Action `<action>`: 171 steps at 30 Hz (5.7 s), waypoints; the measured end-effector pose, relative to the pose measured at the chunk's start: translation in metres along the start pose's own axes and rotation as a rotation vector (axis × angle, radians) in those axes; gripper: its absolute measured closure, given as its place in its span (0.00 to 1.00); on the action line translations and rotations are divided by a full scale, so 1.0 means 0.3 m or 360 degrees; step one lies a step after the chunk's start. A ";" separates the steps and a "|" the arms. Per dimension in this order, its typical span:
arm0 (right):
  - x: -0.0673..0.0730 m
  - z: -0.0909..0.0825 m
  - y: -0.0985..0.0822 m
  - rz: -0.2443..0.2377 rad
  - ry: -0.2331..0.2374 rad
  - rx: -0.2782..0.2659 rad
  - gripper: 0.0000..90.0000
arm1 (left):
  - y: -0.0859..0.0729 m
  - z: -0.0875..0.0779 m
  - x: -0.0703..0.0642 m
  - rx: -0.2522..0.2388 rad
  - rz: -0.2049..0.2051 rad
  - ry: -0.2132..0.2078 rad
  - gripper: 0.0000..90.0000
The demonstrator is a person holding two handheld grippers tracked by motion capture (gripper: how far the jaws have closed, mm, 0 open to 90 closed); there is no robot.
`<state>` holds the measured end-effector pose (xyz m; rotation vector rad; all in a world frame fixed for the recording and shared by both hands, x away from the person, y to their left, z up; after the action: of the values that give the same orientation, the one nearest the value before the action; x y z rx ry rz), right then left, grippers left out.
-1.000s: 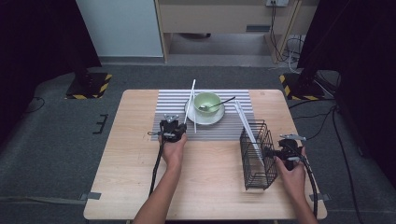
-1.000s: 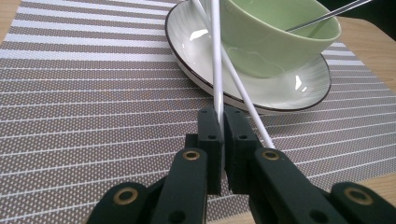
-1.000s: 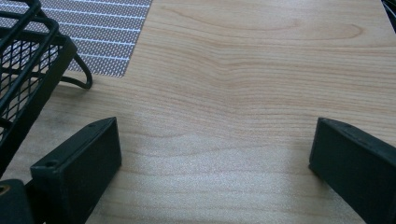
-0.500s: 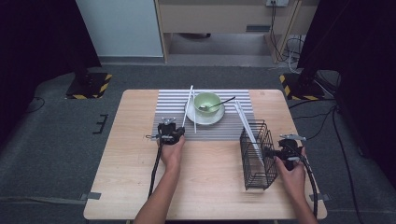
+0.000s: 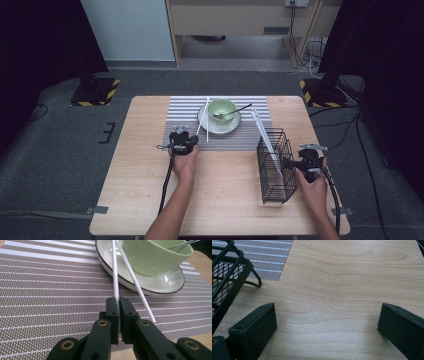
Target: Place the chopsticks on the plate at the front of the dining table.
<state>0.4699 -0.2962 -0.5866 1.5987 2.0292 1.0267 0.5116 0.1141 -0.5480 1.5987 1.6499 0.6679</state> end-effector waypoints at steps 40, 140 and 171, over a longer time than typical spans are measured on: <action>-0.001 0.000 0.000 -0.0007 -0.0001 0.0000 0.02 | -0.020 0.024 -0.027 0.0006 -0.0020 0.0066 0.96; 0.000 0.002 0.001 -0.0002 -0.0002 0.0000 0.02 | 0.031 -0.033 -0.090 -0.0110 0.0201 -0.0023 0.67; 0.000 0.002 0.001 -0.0003 -0.0002 0.0000 0.02 | -0.017 -0.017 -0.113 -0.0127 0.0273 -0.0068 0.46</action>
<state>0.4704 -0.2962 -0.5867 1.5971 2.0296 1.0249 0.5030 0.0807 -0.5442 1.6979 1.4484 0.7715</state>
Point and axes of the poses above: each handheld gripper's, and its own axes: z roughly forward along the jaws, y roughly out of its top, x roughly to its left, the point moved 5 cm from there along z, roughly forward along the jaws, and after that the axes turned 12 degrees about y, right-handed, at the moved point
